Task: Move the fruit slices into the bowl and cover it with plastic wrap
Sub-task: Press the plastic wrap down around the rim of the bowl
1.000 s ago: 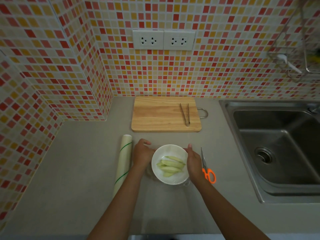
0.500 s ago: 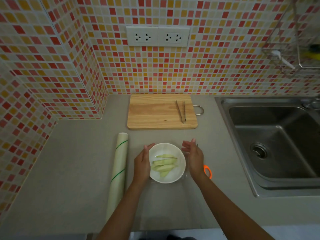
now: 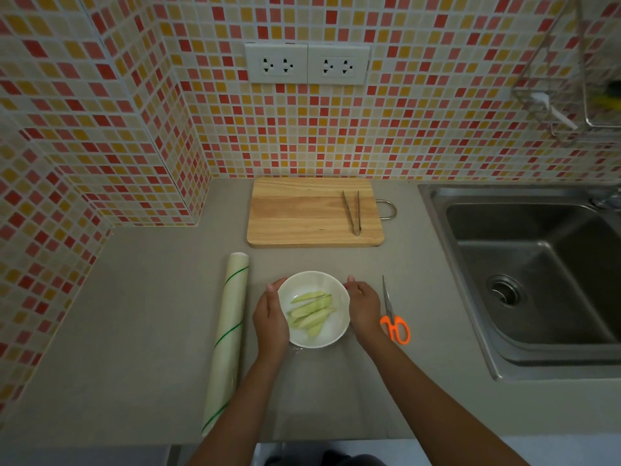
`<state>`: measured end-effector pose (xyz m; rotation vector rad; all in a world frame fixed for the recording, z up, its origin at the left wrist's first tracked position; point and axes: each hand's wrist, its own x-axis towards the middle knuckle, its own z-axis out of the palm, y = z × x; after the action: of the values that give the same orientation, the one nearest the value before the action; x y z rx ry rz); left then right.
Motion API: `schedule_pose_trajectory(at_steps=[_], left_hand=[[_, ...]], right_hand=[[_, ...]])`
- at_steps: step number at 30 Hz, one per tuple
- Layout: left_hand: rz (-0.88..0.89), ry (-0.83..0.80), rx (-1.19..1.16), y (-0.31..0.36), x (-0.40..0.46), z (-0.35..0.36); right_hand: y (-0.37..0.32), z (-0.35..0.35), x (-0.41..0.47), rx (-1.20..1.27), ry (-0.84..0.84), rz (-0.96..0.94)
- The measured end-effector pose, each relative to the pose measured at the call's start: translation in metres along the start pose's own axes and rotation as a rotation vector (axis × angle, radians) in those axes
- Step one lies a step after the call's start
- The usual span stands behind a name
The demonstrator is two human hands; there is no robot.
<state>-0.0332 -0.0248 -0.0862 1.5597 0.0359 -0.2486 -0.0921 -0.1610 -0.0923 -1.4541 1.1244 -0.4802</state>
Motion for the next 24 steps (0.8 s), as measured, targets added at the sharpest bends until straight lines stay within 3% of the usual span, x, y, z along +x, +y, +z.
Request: schedule_pose_trajectory(at_steps=[5,11,19,22,24], left_hand=[[0.005,0.015,0.041,-0.002,0.000,-0.003],[0.014,0.014,0.063,-0.004,-0.001,-0.004],[0.019,0.028,0.051,-0.003,-0.003,-0.004],[0.023,0.011,0.054,-0.001,-0.003,-0.004],[0.017,0.017,0.055,-0.001,-0.003,-0.004]], right_hand=[[0.000,-0.008,0.009,0.023,-0.042,0.033],[-0.002,-0.015,0.013,-0.348,-0.055,-0.278],[0.016,-0.006,0.016,-0.454,-0.053,-0.306],[0.015,-0.002,0.015,-0.240,0.048,-0.249],[0.005,-0.002,0.018,0.105,0.097,-0.021]])
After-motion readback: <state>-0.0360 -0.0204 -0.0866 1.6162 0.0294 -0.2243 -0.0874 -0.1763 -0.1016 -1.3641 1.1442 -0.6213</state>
